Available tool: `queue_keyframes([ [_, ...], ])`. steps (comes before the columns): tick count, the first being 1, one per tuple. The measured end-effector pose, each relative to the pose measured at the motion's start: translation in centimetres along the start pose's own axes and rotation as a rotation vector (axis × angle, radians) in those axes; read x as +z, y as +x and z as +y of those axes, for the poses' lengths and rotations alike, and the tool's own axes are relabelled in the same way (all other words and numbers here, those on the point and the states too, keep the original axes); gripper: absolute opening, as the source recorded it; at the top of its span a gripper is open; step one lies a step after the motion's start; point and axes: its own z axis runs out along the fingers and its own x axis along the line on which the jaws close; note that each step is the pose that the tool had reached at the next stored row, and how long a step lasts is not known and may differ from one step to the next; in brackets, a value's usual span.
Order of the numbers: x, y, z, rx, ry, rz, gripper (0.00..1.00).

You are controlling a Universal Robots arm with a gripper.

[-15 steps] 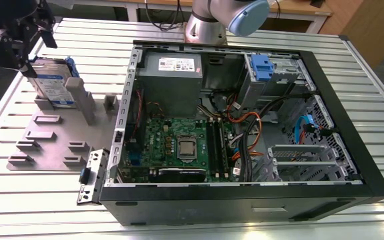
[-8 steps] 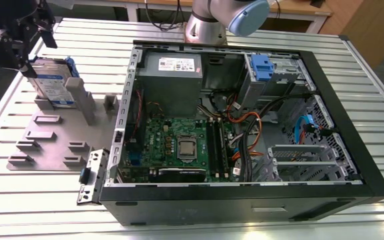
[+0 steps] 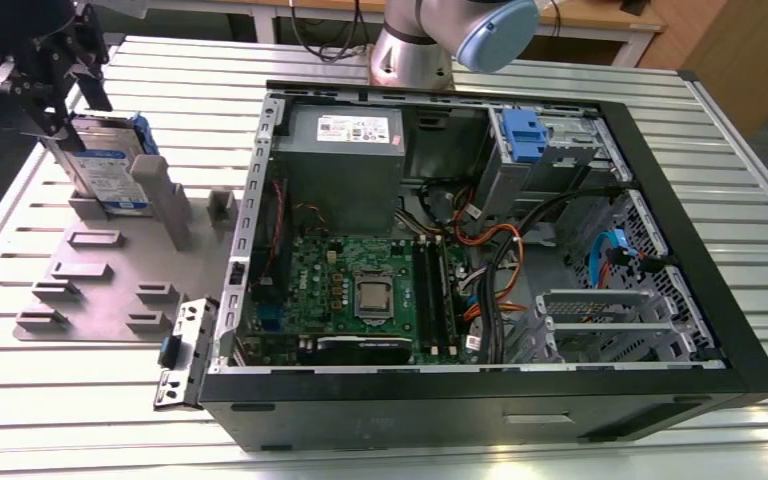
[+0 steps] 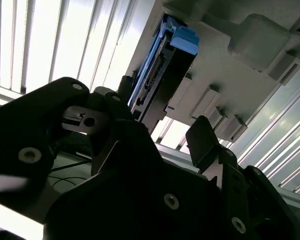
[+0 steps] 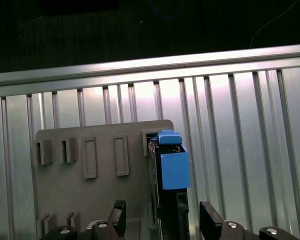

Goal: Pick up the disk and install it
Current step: 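Pick up the disk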

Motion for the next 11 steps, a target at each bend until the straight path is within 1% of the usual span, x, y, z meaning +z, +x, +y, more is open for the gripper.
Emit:
queue_keyframes([
  [1, 0.0, 0.0, 0.0, 0.0, 0.0, 0.0, 0.67],
  [3, 0.0, 0.0, 0.0, 0.0, 0.0, 0.0, 0.67],
  [4, 0.0, 0.0, 0.0, 0.0, 0.0, 0.0, 0.61],
  [8, 0.01, 0.0, 0.0, 0.0, 0.0, 0.0001, 0.6],
  [9, 0.01, 0.0, 0.0, 0.0, 0.0, 0.0, 0.53],
  [11, 0.01, 0.0, 0.0, 0.0, 0.0, 0.0, 0.53],
])
